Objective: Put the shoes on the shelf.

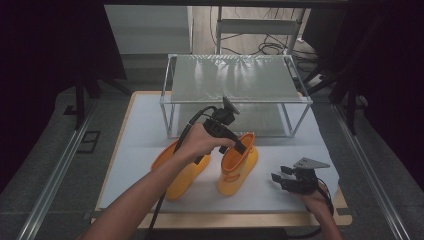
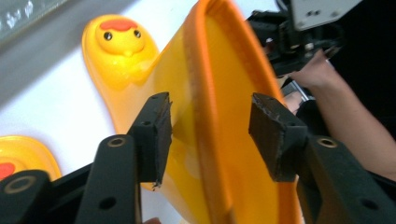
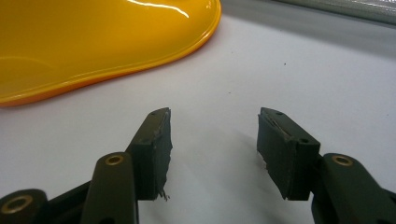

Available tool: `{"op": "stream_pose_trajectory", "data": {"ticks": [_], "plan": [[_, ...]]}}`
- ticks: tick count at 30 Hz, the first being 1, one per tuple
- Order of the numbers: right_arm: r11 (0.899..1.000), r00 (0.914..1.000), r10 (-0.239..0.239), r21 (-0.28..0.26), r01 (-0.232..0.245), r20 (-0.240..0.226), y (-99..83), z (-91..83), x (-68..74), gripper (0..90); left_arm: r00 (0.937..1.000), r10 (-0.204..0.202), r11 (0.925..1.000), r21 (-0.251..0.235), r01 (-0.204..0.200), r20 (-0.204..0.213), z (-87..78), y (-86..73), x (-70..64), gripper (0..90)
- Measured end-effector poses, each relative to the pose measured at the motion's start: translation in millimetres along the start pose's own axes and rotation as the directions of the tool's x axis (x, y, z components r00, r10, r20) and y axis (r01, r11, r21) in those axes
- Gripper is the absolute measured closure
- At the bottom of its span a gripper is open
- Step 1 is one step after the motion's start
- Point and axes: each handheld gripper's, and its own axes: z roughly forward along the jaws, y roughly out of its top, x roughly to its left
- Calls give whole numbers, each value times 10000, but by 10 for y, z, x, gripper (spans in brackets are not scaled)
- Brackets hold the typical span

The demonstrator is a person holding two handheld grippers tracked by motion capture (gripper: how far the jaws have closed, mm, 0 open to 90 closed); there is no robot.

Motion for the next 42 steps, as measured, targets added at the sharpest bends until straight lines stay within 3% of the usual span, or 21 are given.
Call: {"op": "stream_pose_trajectory", "data": {"ticks": [13, 23, 27, 32, 36, 40, 42], "plan": [[9999, 9998, 128, 37, -128, 126, -4, 5, -13, 451, 9953, 189, 9998, -33, -193, -948, 68, -12, -51, 852], [9997, 9994, 230, 4, -230, 252, -8, -9, -45, 456, 9958, 439, 9987, -216, -458, -800, -33, 26, -128, 859], [9996, 9993, 295, -16, -295, 211, -7, -21, -61, 456, 9960, 629, 9959, -608, -668, -631, -264, -2, -207, 859], [9994, 9993, 336, -91, -334, 175, -2, -31, -75, 457, 9933, 810, 9909, -1011, -892, -828, -544, -142, -253, 858], [9995, 9993, 308, -69, -307, 189, 5, -27, -76, 457, 9892, 937, 9898, -966, -1048, -1127, -714, -296, -201, 858], [9996, 9994, 287, -44, -286, 199, 11, -17, -67, 457, 9897, 763, 9904, -1052, -893, -1214, -742, -438, -134, 858], [9997, 9995, 240, 26, -240, 200, 10, -3, -61, 457, 9896, 749, 9913, -989, -873, -1229, -719, -589, -55, 858]]}}
